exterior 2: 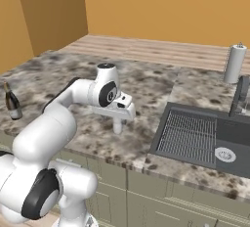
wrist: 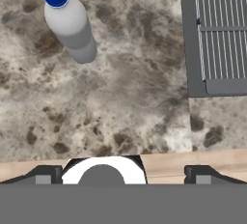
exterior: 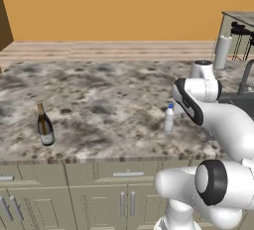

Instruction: Place the drinks on the dining counter in a tight cluster.

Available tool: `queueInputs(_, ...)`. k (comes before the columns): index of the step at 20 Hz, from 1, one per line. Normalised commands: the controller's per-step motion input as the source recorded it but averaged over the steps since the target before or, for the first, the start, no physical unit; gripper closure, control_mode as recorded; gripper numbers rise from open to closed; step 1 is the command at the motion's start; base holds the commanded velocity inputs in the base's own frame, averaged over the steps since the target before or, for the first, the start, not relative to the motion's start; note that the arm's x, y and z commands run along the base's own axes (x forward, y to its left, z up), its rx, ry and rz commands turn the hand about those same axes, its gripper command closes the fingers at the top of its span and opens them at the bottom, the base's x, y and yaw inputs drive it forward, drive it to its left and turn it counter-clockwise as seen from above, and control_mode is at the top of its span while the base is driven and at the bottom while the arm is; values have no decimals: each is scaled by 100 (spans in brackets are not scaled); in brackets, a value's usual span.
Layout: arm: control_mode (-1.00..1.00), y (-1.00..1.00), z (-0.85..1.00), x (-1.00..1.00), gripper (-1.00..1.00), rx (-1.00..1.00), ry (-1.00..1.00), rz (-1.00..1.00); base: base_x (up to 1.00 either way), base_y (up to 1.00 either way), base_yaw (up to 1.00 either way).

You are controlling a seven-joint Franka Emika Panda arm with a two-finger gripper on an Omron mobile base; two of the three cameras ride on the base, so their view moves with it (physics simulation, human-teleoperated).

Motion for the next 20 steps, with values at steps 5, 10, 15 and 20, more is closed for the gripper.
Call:
queueInputs(5, -100, 14, -3, -29, -100, 0, 6, -2, 0, 0, 0)
queueInputs(10, -100, 35, -5, -19, -100, -5, 0, 0, 0, 0, 0)
queueInputs(15, -100, 29, 0, 2, -100, -2, -16, 8, 0, 0, 0)
queueInputs(20, -100, 17, -12, 0, -100, 0, -19, 0, 0, 0, 0)
